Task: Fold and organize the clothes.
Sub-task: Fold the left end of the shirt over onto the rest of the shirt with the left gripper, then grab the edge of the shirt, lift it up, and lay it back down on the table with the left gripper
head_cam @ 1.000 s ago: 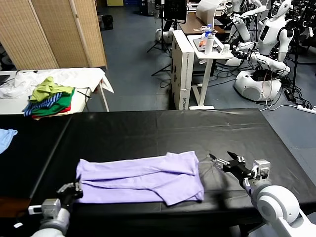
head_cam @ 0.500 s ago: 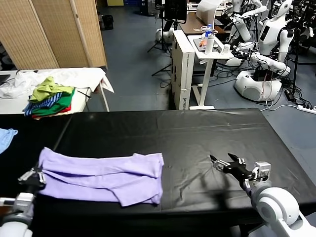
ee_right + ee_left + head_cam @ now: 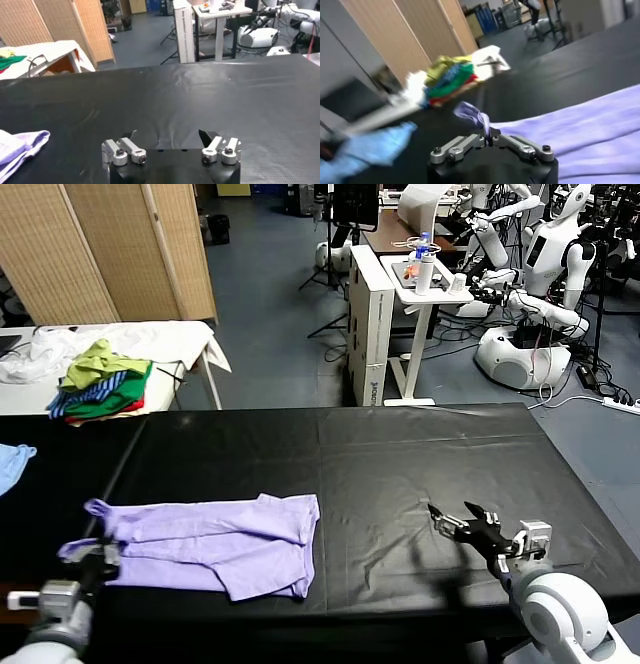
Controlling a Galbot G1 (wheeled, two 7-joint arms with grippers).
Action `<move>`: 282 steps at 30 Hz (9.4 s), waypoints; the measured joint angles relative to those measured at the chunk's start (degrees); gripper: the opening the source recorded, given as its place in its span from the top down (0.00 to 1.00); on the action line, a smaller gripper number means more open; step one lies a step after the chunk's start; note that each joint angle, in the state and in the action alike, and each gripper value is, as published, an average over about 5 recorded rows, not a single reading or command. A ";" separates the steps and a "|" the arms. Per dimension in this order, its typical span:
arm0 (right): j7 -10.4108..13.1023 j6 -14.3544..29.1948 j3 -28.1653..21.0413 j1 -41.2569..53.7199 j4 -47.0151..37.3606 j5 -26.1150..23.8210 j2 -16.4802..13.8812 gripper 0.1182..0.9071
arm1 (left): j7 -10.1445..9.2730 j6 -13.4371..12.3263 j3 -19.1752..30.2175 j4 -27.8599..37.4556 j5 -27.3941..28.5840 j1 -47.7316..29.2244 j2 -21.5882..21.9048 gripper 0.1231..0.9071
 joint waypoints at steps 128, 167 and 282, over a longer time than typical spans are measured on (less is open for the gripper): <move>-17.94 5.39 -49.07 29.95 0.61 -14.38 -9.19 0.95 | 0.99 -7.08 13.07 6.15 5.22 -7.64 -4.99 0.00; -8.93 -1.55 -39.89 21.07 -2.10 -15.82 -3.37 0.00 | 1.31 -8.49 10.28 6.75 6.10 -6.30 -9.07 0.00; -8.05 1.61 -9.46 0.60 1.42 -12.18 2.60 0.00 | 0.67 -7.67 13.95 -1.19 7.66 -2.07 -9.09 0.95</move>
